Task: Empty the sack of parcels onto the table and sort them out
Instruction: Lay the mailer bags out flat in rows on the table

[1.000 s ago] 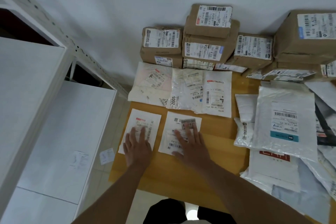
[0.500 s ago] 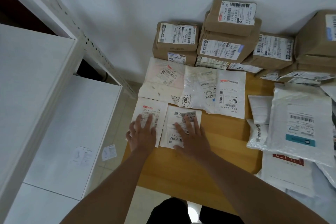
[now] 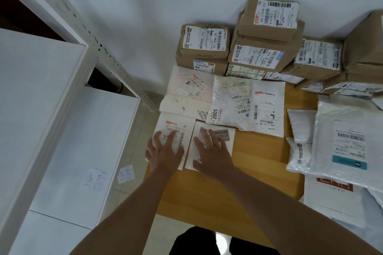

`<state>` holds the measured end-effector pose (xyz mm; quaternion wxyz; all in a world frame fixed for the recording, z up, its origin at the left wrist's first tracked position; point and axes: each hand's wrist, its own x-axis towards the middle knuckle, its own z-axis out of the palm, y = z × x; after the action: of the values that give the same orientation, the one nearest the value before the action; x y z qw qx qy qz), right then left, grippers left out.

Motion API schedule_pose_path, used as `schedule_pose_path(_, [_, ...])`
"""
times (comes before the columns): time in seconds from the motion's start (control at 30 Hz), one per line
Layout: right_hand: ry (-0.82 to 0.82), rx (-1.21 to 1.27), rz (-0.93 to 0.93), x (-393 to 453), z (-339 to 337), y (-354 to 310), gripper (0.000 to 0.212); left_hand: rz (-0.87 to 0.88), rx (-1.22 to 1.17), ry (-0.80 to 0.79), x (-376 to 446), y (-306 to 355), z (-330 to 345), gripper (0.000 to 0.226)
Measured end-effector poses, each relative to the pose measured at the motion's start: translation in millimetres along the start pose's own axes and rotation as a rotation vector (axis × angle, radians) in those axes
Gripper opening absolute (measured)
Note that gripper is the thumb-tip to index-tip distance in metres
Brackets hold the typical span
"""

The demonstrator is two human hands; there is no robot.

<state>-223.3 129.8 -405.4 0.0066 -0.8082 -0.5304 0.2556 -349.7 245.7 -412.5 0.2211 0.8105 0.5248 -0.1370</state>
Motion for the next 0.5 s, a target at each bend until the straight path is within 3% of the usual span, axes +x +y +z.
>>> schedule_pose_path(0.23, [-0.016, 0.035, 0.038, 34, -19, -17, 0.062, -0.061, 0.039, -0.003, -5, 3, -4, 0.064])
schedule_pose_path(0.5, [-0.13, -0.071, 0.004, 37, -18, -18, 0.081, -0.027, 0.11, -0.083, 8, 10, -8, 0.075])
